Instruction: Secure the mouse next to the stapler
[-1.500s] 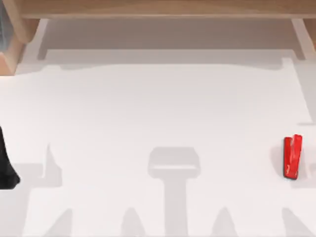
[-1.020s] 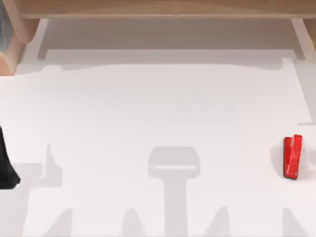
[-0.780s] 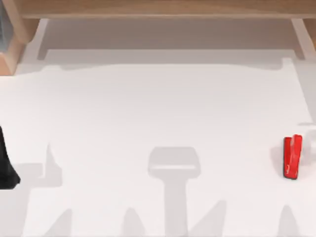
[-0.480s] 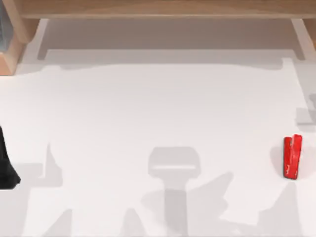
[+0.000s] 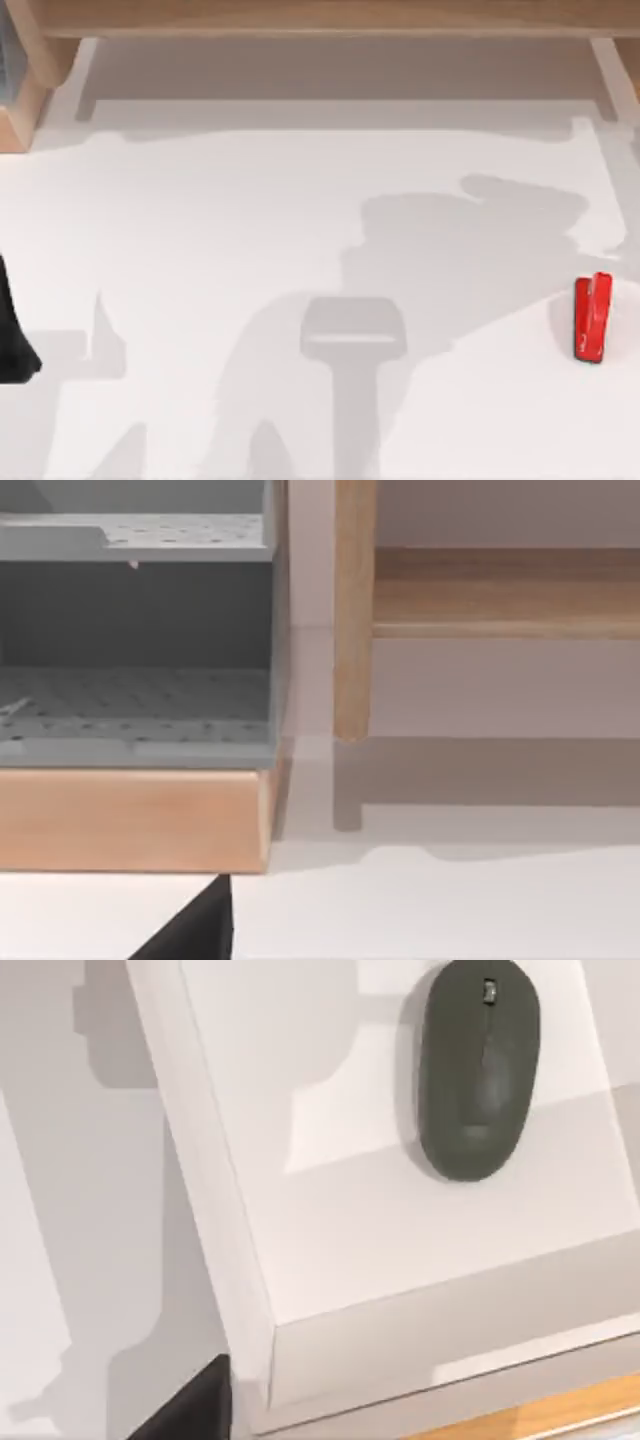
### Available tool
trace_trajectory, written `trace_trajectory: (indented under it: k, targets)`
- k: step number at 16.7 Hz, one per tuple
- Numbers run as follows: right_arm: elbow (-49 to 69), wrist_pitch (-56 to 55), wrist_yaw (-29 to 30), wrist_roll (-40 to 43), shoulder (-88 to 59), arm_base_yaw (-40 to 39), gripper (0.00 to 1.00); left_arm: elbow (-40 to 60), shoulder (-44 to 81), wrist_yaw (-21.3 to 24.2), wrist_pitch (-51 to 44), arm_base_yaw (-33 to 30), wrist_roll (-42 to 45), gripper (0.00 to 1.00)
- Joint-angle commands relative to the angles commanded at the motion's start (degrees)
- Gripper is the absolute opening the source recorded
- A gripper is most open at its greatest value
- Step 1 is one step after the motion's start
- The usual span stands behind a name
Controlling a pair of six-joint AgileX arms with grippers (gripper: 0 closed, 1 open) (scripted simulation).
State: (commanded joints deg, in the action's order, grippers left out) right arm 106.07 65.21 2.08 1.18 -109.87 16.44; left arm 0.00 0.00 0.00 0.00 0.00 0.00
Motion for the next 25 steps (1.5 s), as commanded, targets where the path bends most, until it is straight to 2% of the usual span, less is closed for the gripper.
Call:
trace_trajectory:
  k: [5,10,18,25]
  targets:
    - [22.0,7.4,-0.6,-0.1,-24.7,3.8,1.0,0.0,0.0,0.0,0.0,0.0,0.0,1.0]
    - [32.2,10.1,-1.7,-1.3,-37.0,4.3,1.0,0.0,0.0,0.0,0.0,0.0,0.0,1.0]
    - [32.7,10.7,-1.7,-1.4,-37.3,4.3,1.0,0.0,0.0,0.0,0.0,0.0,0.0,1.0]
    - [33.5,21.3,-1.3,-3.2,-25.8,2.1,1.0,0.0,0.0,0.0,0.0,0.0,0.0,1.0]
